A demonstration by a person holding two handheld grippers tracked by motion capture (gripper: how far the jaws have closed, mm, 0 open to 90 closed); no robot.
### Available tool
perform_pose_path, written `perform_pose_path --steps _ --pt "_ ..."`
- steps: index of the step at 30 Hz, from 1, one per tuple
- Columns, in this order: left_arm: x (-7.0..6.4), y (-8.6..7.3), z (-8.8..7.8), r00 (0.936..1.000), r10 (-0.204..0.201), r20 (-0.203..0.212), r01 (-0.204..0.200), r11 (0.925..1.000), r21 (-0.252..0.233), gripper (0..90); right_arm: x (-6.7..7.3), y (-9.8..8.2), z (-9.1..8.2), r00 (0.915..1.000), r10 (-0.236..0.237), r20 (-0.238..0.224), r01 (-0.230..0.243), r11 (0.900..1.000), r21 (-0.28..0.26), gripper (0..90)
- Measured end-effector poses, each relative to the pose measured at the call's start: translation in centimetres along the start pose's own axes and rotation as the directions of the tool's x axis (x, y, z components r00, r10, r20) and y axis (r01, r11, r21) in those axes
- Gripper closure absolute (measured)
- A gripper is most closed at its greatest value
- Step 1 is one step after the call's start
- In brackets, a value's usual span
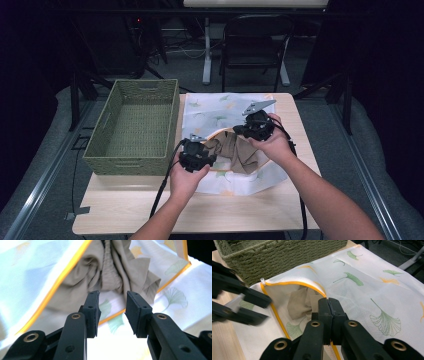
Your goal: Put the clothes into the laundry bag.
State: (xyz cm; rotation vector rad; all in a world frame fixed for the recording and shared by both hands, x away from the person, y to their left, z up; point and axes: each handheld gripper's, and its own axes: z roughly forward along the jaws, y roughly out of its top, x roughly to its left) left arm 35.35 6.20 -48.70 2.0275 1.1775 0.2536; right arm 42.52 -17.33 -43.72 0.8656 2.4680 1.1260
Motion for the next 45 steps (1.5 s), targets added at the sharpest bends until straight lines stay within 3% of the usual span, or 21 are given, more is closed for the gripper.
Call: perform_pose_path --steps 4,6,10,17,18,23,26,32,37,40,45 --pt "0.8 -1.3 -2.1 0.9978 0.036 -0.055 -0.037 0.9993 -0.005 56.4 0.1 -0.2 0.2 1.0 0.0 0.003 0.0 1.0 0.006 89.6" --pt "1.3 -1.8 -3.1 0.9932 0.059 -0.101 -0.059 0.9983 -0.001 55.8 0.0 -0.2 0.2 1.0 0.0 0.004 0.0 1.0 0.002 89.6" --pt "2.4 -2.5 -4.3 0.9898 0.034 -0.138 -0.036 0.9993 -0.013 56.6 -0.1 -0.3 0.2 0.9999 0.008 0.008 -0.008 1.0 0.004 89.6" --pt "3.2 -3.0 -3.4 0.9858 -0.025 -0.166 0.031 0.9988 0.037 53.6 -0.2 -0.6 0.3 0.9999 0.012 0.01 -0.012 1.0 0.002 89.6" --pt "3.2 -3.1 -3.2 0.9835 -0.025 -0.179 0.033 0.9986 0.041 52.7 -0.2 -0.6 0.3 0.9999 0.009 0.009 -0.009 1.0 0.004 89.6" --pt "3.1 -3.5 -2.3 0.9845 -0.033 -0.172 0.044 0.9975 0.056 49.1 -0.3 -0.7 0.0 0.9999 0.01 0.005 -0.01 1.0 0.002 89.6" --pt "3.1 -3.9 -1.6 0.9784 -0.031 -0.204 0.048 0.9958 0.078 51.6 -0.4 -0.9 -0.1 0.9999 0.015 0.006 -0.015 1.0 0.001 89.6" --pt "3.4 -4.8 -0.7 0.9796 -0.026 -0.199 0.048 0.9932 0.106 60.3 -0.5 -1.4 0.0 0.9998 0.019 0.003 -0.019 1.0 0.009 89.6" --pt "3.9 -5.7 -0.7 0.9799 -0.003 -0.199 0.027 0.993 0.115 78.9 -0.4 -1.8 0.3 0.9997 0.023 -0.004 -0.023 1.0 0.006 89.4" --pt "4.5 -6.0 -1.1 0.9849 -0.007 -0.173 0.028 0.9928 0.117 85.5 -0.4 -1.9 0.4 0.9996 0.025 -0.009 -0.025 1.0 0.018 88.8" --pt "5.5 -7.0 -1.6 0.9919 -0.035 -0.122 0.048 0.9931 0.107 88.4 -0.2 -2.5 0.3 0.999 0.038 -0.023 -0.038 0.999 -0.014 83.8"
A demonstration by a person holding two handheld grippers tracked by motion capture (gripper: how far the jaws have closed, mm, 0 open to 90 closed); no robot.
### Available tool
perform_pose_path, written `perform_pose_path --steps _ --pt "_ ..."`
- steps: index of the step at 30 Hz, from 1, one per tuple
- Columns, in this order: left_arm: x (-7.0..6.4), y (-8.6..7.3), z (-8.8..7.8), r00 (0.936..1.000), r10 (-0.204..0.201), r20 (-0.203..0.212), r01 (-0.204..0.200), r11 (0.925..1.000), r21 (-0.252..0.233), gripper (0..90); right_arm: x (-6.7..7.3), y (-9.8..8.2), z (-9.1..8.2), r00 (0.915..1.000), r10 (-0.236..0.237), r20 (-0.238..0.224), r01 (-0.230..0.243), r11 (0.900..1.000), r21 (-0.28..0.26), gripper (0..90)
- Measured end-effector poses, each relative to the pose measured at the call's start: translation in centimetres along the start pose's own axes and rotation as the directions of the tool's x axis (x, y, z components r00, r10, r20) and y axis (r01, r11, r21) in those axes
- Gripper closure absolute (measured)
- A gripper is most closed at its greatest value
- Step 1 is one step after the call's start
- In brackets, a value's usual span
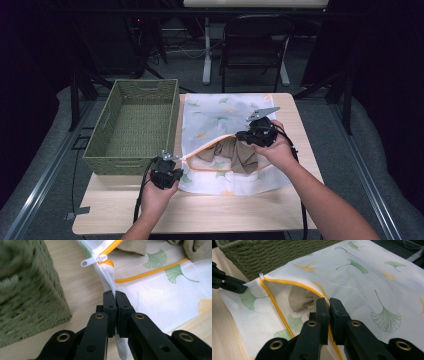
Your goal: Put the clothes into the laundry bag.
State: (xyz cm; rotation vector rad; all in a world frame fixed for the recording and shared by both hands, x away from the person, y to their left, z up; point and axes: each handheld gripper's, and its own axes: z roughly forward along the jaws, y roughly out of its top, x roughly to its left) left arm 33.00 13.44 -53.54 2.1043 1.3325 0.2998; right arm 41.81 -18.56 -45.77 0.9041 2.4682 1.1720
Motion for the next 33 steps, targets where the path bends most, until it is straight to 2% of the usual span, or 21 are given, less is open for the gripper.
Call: perform_pose_path --steps 3,4,5,6,7,9,10,11,13,15,16,17,18,20,21,24,26,29,31,32,33 --pt "0.3 -0.5 0.0 0.9997 0.001 0.025 -0.001 1.0 -0.002 88.7 0.6 -0.7 -0.5 0.9997 -0.001 0.025 0.001 1.0 0.0 74.8" --pt "0.5 -1.0 -0.1 0.9984 -0.003 0.056 0.003 1.0 -0.009 88.8 0.8 -1.1 -0.9 0.9993 0.001 0.037 -0.001 1.0 -0.017 71.3" --pt "0.5 -1.0 -0.1 0.9984 -0.003 0.056 0.003 1.0 -0.009 88.8 0.8 -1.1 -0.9 0.9993 0.001 0.037 -0.001 1.0 -0.017 71.3" --pt "0.7 -1.5 -0.2 0.9968 0.01 0.08 -0.009 0.9998 -0.02 88.8 1.3 -2.2 -1.7 0.9974 0.027 0.068 -0.024 0.999 -0.038 66.0" --pt "0.8 -1.8 -0.1 0.9965 0.011 0.082 -0.009 0.9996 -0.026 88.7 1.5 -2.9 -2.2 0.9952 0.029 0.093 -0.026 0.999 -0.041 63.6" --pt "1.0 -2.0 -0.2 0.9932 0.002 0.116 0.001 0.9997 -0.024 88.8 1.9 -4.3 -3.2 0.9879 0.043 0.149 -0.037 0.998 -0.046 59.5" --pt "1.1 -2.0 -0.3 0.9921 -0.003 0.125 0.007 0.9996 -0.028 88.7 2.0 -5.0 -3.8 0.9844 0.044 0.17 -0.038 0.998 -0.042 56.6" --pt "1.1 -2.0 -0.3 0.9921 -0.003 0.125 0.007 0.9996 -0.028 88.6 2.0 -5.0 -3.8 0.9844 0.044 0.17 -0.038 0.998 -0.042 56.6" --pt "1.1 -1.8 -0.8 0.9922 0.016 0.123 -0.011 0.9989 -0.045 88.5 1.9 -7.2 -5.3 0.9663 0.093 0.24 -0.081 0.995 -0.057 53.3" --pt "1.3 -2.0 -0.8 0.9931 0.011 0.116 -0.006 0.9988 -0.048 88.3 1.5 -8.5 -6.2 0.9485 0.166 0.27 -0.149 0.985 -0.084 50.1" --pt "1.3 -2.1 -0.7 0.9936 0.004 0.113 0.002 0.9986 -0.053 88.2 1.2 -9.1 -6.7 0.9347 0.218 0.281 -0.198 0.975 -0.098 49.2" --pt "1.3 -2.1 -0.7 0.9936 0.004 0.113 0.002 0.9986 -0.053 87.6 0.8 -9.9 -7.3 0.9201 0.281 0.272 -0.256 0.959 -0.126 49.1" --pt "1.3 -2.2 -0.7 0.9949 0.001 0.101 0.004 0.9984 -0.056 86.6 0.4 -10.5 -7.7 0.9084 0.314 0.277 -0.285 0.948 -0.14 48.9" --pt "1.1 -2.2 -0.4 0.9952 0.01 0.097 -0.006 0.9988 -0.049 83.8 -0.1 -11.7 -8.2 0.8827 0.365 0.296 -0.331 0.93 -0.161 48.6" --pt "0.9 -2.1 -0.2 0.9948 0.013 0.101 -0.008 0.9988 -0.049 81.7 -0.4 -12.2 -8.3 0.8744 0.391 0.287 -0.356 0.919 -0.168 48.0" --pt "0.4 -2.1 0.4 0.9957 0.021 0.09 -0.018 0.999 -0.041 74.4 -0.6 -13.6 -8.4 0.8477 0.442 0.294 -0.399 0.896 -0.194 46.8" --pt "0.0 -2.2 0.6 0.9959 0.021 0.088 -0.018 0.999 -0.041 69.2 -0.8 -14.5 -8.2 0.8377 0.459 0.295 -0.418 0.887 -0.195 46.0" --pt "-0.1 -2.2 0.9 0.9965 0.027 0.078 -0.024 0.999 -0.037 64.2 -1.2 -15.3 -7.7 0.8366 0.457 0.302 -0.423 0.889 -0.173 45.3" --pt "0.0 -2.1 1.4 0.9975 0.021 0.067 -0.019 0.9994 -0.03 59.9 -1.6 -16.3 -6.7 0.8358 0.461 0.298 -0.443 0.887 -0.133 44.2" --pt "0.1 -2.1 1.5 0.9977 0.023 0.063 -0.021 0.9992 -0.034 58.1 -1.7 -16.5 -6.2 0.8316 0.469 0.298 -0.451 0.883 -0.131 43.9" --pt "0.0 -2.0 1.5 0.998 0.017 0.061 -0.015 0.9993 -0.034 56.7 -1.7 -16.7 -6.0 0.8354 0.468 0.289 -0.455 0.883 -0.115 43.4"
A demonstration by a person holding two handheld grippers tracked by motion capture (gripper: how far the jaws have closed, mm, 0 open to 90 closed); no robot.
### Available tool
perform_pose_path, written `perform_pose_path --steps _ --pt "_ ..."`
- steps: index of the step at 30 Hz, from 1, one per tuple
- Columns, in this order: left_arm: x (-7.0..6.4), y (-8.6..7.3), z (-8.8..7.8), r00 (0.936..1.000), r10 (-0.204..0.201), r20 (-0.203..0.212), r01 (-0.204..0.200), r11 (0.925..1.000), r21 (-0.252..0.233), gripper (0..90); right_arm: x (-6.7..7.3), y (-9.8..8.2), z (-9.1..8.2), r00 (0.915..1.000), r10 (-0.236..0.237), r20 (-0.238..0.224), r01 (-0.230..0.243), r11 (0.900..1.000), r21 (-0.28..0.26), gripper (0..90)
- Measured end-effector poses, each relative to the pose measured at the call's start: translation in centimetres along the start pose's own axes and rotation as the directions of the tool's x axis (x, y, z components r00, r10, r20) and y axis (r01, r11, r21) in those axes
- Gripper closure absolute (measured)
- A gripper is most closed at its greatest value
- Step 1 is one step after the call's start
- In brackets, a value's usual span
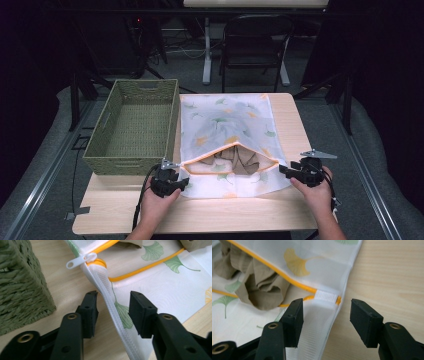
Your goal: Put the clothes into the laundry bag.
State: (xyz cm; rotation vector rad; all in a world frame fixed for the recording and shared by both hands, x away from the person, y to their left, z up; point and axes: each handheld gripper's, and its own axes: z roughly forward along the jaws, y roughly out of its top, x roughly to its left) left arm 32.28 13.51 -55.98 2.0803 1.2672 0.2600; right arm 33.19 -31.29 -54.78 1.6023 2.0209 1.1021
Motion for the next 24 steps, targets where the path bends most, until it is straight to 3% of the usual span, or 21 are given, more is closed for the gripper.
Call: perform_pose_path --steps 3,8,12,18,24 --pt "0.0 0.0 0.1 1.0 -0.006 0.002 0.005 1.0 0.002 54.6 0.0 -0.1 0.3 1.0 -0.004 -0.002 0.004 1.0 0.016 42.1" --pt "-0.2 0.1 0.6 0.9994 0.023 -0.026 -0.024 0.9997 -0.008 54.1 0.1 -0.4 0.6 0.9999 0.007 -0.007 -0.007 1.0 0.025 41.9" --pt "-0.2 0.2 0.9 0.9996 0.015 -0.023 -0.015 0.9999 -0.007 59.4 0.2 -0.7 0.9 0.9991 0.034 -0.027 -0.033 0.999 0.036 43.2" --pt "-0.1 0.2 1.2 0.9992 0.027 -0.028 -0.027 0.9995 -0.015 62.9 0.4 -0.6 1.3 0.9976 0.047 -0.051 -0.045 0.998 0.053 48.1" --pt "0.0 0.2 1.1 0.9997 0.013 -0.018 -0.014 0.9998 -0.012 73.2 0.1 -0.3 1.6 0.9951 0.073 -0.066 -0.068 0.995 0.075 61.3"
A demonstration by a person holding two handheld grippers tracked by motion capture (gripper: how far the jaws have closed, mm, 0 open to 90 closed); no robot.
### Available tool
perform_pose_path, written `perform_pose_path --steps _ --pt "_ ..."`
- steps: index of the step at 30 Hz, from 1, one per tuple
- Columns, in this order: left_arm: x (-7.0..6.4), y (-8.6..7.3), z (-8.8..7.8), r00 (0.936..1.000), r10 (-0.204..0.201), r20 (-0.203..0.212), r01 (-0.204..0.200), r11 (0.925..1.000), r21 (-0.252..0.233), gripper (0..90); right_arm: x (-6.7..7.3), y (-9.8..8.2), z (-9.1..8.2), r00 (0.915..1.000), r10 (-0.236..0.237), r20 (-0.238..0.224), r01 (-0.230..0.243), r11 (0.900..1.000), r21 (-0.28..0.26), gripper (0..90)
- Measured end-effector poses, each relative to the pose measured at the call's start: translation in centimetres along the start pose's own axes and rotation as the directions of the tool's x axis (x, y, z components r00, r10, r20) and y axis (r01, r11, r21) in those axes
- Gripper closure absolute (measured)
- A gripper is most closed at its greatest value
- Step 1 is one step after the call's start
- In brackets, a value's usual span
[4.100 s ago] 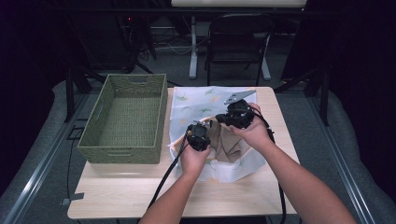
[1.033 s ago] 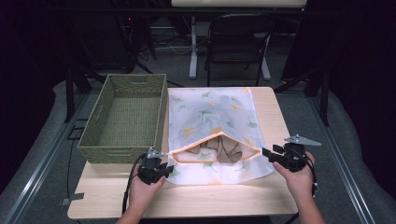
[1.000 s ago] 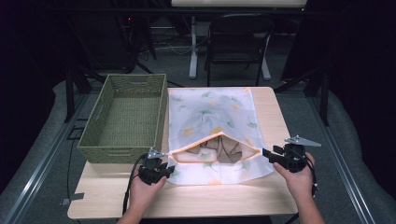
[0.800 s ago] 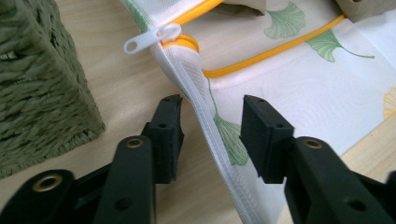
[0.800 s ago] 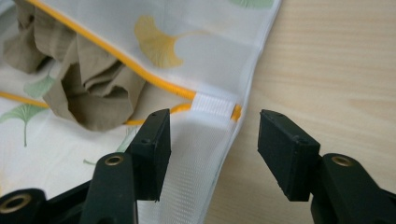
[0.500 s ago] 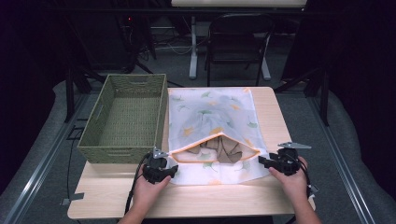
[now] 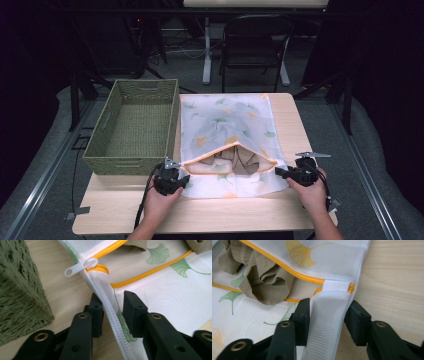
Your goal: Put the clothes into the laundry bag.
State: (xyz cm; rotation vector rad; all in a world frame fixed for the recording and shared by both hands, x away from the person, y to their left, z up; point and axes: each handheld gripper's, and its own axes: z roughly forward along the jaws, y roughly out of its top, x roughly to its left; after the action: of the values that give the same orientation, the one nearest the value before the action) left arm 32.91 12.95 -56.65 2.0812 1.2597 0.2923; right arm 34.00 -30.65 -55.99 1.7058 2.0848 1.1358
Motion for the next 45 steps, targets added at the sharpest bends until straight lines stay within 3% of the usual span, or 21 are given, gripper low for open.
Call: perform_pose_path --steps 1,2,3,9,20,29,33,36,37,40,41,45 --pt "0.1 0.0 0.0 1.0 0.002 0.006 -0.002 1.0 0.003 75.6 0.2 0.1 0.0 0.9998 -0.017 0.004 0.017 1.0 0.012 68.1" --pt "0.1 0.0 0.0 1.0 0.002 0.006 -0.002 1.0 0.003 77.1 0.2 0.1 0.0 0.9998 -0.017 0.004 0.017 1.0 0.012 68.1" --pt "0.2 -0.1 0.0 0.9998 -0.016 0.014 0.015 0.9999 0.007 79.3 0.5 0.2 0.0 0.9991 -0.041 0.007 0.041 0.999 0.021 74.8" --pt "0.0 0.0 -0.1 1.0 -0.008 0.0 0.008 0.9999 -0.009 86.8 0.9 0.2 -0.2 0.9964 -0.085 0.007 0.084 0.996 0.036 88.0" --pt "-0.3 0.6 -0.2 0.9999 0.012 -0.003 -0.012 0.9999 0.007 88.6 1.7 0.1 -1.0 0.9894 -0.145 0.014 0.144 0.989 0.042 88.8" --pt "-0.4 1.3 -0.8 1.0 -0.007 -0.001 0.007 0.9993 0.037 88.5 2.5 0.5 -1.1 0.9785 -0.189 0.082 0.18 0.978 0.102 88.7" --pt "-0.4 1.7 -0.9 0.9999 -0.012 0.008 0.011 0.9977 0.067 88.5 3.4 0.8 -1.1 0.9662 -0.233 0.111 0.217 0.966 0.14 88.7" --pt "-0.5 1.9 -0.7 1.0 -0.003 0.0 0.003 0.997 0.078 88.6 3.6 1.2 -1.1 0.9653 -0.236 0.113 0.218 0.964 0.152 88.7" --pt "-0.5 2.3 -0.8 0.9999 0.016 0.006 -0.017 0.9957 0.091 88.5 3.8 1.8 -1.1 0.9631 -0.247 0.107 0.228 0.96 0.166 88.8" --pt "-0.6 2.8 -0.9 0.9998 0.007 0.02 -0.009 0.995 0.099 88.5 3.9 2.2 -1.3 0.9636 -0.248 0.1 0.229 0.958 0.17 88.7" --pt "-0.5 3.3 -1.1 0.9996 0.005 0.027 -0.008 0.9939 0.11 88.5 4.0 2.6 -1.5 0.9578 -0.273 0.09 0.253 0.949 0.187 88.8" --pt "-0.5 4.4 -1.8 0.9985 -0.022 0.051 0.016 0.9935 0.113 88.5 4.4 3.2 -1.7 0.9519 -0.296 0.079 0.276 0.941 0.197 88.8"
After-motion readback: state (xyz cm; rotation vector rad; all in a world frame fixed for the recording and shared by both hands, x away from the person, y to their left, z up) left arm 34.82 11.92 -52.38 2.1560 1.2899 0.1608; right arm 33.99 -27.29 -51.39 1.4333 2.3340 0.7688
